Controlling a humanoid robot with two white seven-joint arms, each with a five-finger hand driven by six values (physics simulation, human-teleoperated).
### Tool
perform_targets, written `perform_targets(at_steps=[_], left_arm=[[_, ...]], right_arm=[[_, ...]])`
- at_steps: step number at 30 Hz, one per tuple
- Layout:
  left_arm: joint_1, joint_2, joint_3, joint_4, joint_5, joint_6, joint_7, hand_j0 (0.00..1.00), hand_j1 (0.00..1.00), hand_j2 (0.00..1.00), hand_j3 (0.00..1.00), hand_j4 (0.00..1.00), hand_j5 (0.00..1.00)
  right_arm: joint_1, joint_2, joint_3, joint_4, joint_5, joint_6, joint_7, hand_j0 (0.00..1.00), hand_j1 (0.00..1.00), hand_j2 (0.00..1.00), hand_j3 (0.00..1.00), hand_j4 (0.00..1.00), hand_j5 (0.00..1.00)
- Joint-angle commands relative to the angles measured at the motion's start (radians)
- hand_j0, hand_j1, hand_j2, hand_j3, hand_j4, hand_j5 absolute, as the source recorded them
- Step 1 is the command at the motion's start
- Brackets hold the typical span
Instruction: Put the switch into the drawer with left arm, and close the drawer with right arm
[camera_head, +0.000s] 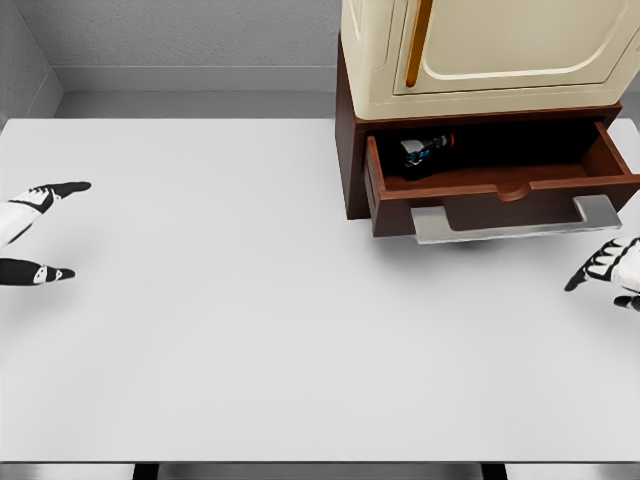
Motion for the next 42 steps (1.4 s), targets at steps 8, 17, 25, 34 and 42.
perform_targets(at_steps=[8,17,25,34,42], left_arm=[[0.0,-0.001,0.0,0.0,0.007,0.003,0.0,1.0,1.0,1.0,1.0,1.0,1.0],[0.0,-0.001,0.0,0.0,0.007,0.003,0.0,1.0,1.0,1.0,1.0,1.0,1.0],[-0.002,-0.001,0.0,0.0,0.005,0.003,0.0,1.0,1.0,1.0,1.0,1.0,1.0],[0.009,-0.022,0.022,-0.011,0.012,0.003,0.0,1.0,1.0,1.0,1.0,1.0,1.0],[0.009,-0.022,0.022,-0.018,0.012,0.003,0.0,1.0,1.0,1.0,1.0,1.0,1.0]], right_arm=[[0.012,-0.015,-0.009,-0.086,-0.009,0.001,0.003,0.71,0.71,0.71,0.71,0.71,0.71],[0.012,-0.011,-0.089,-0.086,-0.011,0.001,0.009,0.75,0.75,0.75,0.75,0.75,0.75],[-0.012,-0.003,-0.088,-0.086,-0.008,0.001,0.007,0.74,0.74,0.74,0.74,0.74,0.74],[-0.018,0.117,-0.088,-0.063,0.043,0.001,0.014,0.77,0.77,0.77,0.77,0.77,0.77],[-0.028,0.183,-0.086,-0.033,0.052,0.001,0.017,0.78,0.78,0.78,0.78,0.78,0.78]])
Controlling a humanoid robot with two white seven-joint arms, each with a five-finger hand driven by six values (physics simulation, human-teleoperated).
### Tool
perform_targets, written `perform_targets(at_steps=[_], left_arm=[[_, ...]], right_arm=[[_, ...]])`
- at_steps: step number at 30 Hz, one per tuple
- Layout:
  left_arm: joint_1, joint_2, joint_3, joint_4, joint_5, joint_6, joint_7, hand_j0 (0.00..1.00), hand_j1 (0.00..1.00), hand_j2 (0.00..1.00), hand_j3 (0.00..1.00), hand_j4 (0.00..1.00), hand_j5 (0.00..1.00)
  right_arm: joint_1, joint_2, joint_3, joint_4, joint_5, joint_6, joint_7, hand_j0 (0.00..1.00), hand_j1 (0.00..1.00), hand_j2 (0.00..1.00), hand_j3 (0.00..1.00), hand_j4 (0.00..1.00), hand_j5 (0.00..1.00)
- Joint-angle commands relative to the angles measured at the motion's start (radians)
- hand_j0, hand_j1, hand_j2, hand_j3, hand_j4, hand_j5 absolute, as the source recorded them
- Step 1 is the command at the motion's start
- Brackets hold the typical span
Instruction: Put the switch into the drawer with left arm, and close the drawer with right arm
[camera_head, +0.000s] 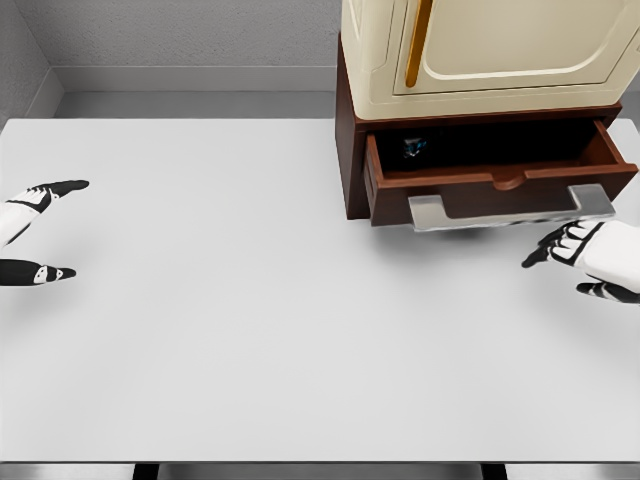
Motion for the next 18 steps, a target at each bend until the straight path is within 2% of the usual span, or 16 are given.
perform_targets(at_steps=[1,7,18], left_arm=[[0.0,0.001,0.0,-0.002,0.008,0.003,0.0,1.0,1.0,1.0,1.0,1.0,1.0],[0.0,-0.013,0.0,-0.035,0.007,0.003,0.0,1.0,1.0,1.0,1.0,1.0,1.0],[0.003,-0.013,0.008,-0.027,0.008,0.003,0.0,1.0,1.0,1.0,1.0,1.0,1.0]], right_arm=[[-0.003,0.028,0.0,0.015,-0.012,0.001,-0.003,0.78,0.78,0.78,0.78,0.78,0.78],[-0.041,0.071,0.003,0.061,0.007,0.001,-0.007,0.81,0.81,0.81,0.81,0.81,0.81],[-0.041,0.053,0.017,0.093,0.022,0.001,-0.023,0.81,0.81,0.81,0.81,0.81,0.81]])
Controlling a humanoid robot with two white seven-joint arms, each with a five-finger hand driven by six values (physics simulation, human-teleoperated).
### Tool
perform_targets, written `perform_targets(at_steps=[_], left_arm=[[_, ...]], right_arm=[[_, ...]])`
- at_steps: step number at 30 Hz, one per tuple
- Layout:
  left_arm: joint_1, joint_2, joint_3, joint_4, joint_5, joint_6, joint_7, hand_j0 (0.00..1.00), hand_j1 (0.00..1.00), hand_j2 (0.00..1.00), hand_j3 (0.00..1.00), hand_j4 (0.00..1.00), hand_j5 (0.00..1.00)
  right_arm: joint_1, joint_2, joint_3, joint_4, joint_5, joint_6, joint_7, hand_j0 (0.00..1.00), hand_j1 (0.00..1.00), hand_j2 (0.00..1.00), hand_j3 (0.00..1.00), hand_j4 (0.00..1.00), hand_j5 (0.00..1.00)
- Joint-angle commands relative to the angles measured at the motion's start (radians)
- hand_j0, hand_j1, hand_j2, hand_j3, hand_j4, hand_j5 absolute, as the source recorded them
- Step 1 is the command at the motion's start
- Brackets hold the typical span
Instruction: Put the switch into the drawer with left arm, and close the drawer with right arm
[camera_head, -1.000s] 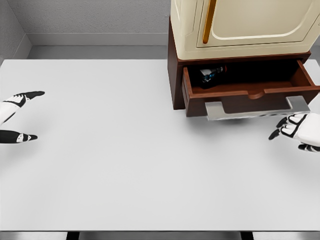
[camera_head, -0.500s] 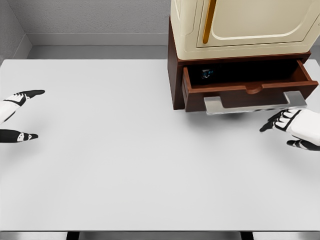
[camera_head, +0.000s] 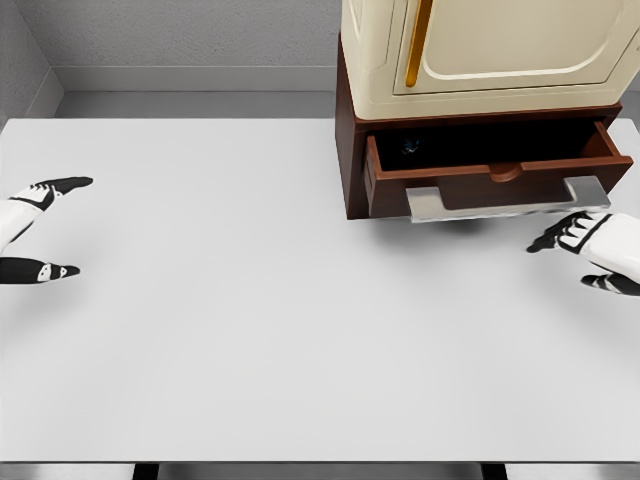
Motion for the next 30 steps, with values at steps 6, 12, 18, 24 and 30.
perform_targets(at_steps=[6,12,18,24,30], left_arm=[[0.0,-0.001,0.0,-0.001,0.008,0.003,0.0,1.0,1.0,1.0,1.0,1.0,1.0],[0.0,-0.001,0.0,-0.003,0.007,0.003,0.0,1.0,1.0,1.0,1.0,1.0,1.0],[0.0,-0.028,0.0,-0.036,0.007,0.003,0.0,1.0,1.0,1.0,1.0,1.0,1.0],[-0.003,-0.048,-0.001,-0.07,0.007,0.003,0.0,1.0,1.0,1.0,1.0,1.0,1.0],[-0.003,-0.055,-0.001,-0.078,0.007,0.003,0.0,1.0,1.0,1.0,1.0,1.0,1.0]], right_arm=[[0.009,-0.004,0.012,0.068,-0.011,0.001,-0.052,0.81,0.81,0.81,0.81,0.81,0.81],[0.011,-0.003,0.012,0.065,-0.011,0.001,-0.052,0.81,0.81,0.81,0.81,0.81,0.81],[0.017,-0.007,0.012,0.034,-0.004,0.001,-0.049,0.8,0.8,0.8,0.8,0.8,0.8],[0.017,-0.007,0.012,0.036,-0.004,0.001,-0.049,0.8,0.8,0.8,0.8,0.8,0.8],[0.017,-0.007,0.01,0.034,-0.006,0.001,-0.049,0.8,0.8,0.8,0.8,0.8,0.8]])
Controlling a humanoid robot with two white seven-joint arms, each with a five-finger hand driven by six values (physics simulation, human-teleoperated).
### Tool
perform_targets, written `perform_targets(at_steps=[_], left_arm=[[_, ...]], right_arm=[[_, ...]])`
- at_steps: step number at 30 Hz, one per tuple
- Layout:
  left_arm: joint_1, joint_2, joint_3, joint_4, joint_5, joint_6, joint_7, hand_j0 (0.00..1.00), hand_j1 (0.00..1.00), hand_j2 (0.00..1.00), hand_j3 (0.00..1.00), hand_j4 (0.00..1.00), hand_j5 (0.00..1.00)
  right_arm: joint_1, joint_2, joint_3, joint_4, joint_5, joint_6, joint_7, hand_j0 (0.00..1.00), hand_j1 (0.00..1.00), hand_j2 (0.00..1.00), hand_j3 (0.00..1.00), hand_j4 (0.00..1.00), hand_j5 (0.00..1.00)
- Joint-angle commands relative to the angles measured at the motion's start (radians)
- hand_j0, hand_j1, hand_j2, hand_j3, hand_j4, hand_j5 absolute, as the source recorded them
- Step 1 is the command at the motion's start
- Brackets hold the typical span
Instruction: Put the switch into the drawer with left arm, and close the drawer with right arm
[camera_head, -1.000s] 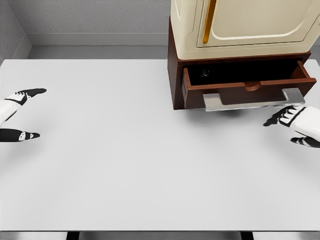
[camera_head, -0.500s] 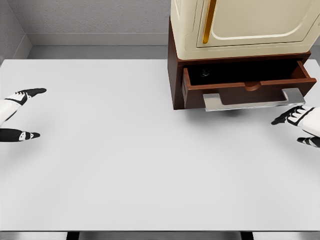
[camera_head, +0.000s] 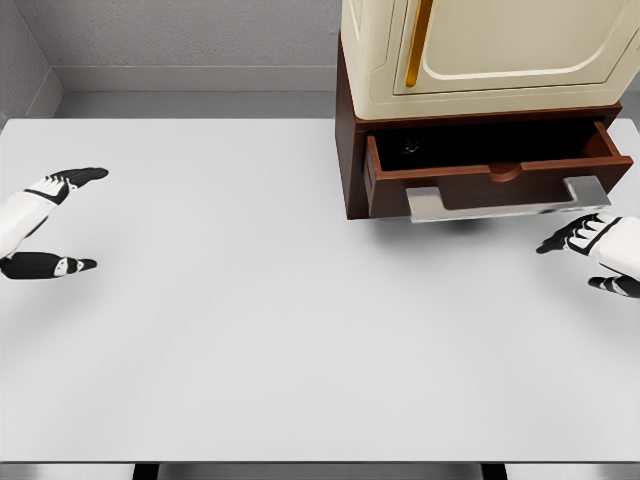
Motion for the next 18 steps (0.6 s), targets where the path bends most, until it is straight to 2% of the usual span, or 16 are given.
perform_targets(at_steps=[1,7,9,12,14,18], left_arm=[[0.0,-0.003,0.0,-0.006,0.008,0.003,0.0,1.0,1.0,1.0,1.0,1.0,1.0],[0.0,-0.001,0.0,-0.006,0.008,0.003,0.0,1.0,1.0,1.0,1.0,1.0,1.0],[0.0,-0.001,0.002,-0.003,0.005,0.003,0.0,1.0,1.0,1.0,1.0,1.0,1.0],[0.003,-0.001,0.002,-0.005,0.007,0.003,0.0,1.0,1.0,1.0,1.0,1.0,1.0],[0.003,-0.001,0.002,-0.003,0.007,0.003,0.0,1.0,1.0,1.0,1.0,1.0,1.0],[0.003,-0.001,0.002,-0.002,0.008,0.003,0.0,1.0,1.0,1.0,1.0,1.0,1.0]], right_arm=[[0.0,-0.002,0.0,0.0,-0.007,0.0,0.0,0.8,0.8,0.8,0.8,0.8,0.8],[0.002,-0.004,-0.006,-0.013,-0.013,0.0,0.0,0.79,0.79,0.79,0.79,0.79,0.79],[0.006,-0.005,-0.009,-0.02,-0.021,0.0,0.0,0.74,0.74,0.74,0.74,0.74,0.74],[0.02,-0.02,-0.011,-0.02,-0.05,0.0,0.0,0.61,0.61,0.61,0.61,0.61,0.61],[0.032,-0.034,-0.011,-0.026,-0.05,0.0,0.004,0.66,0.66,0.66,0.66,0.66,0.66],[0.045,-0.048,-0.014,-0.032,-0.058,0.0,0.004,0.67,0.67,0.67,0.67,0.67,0.67]])
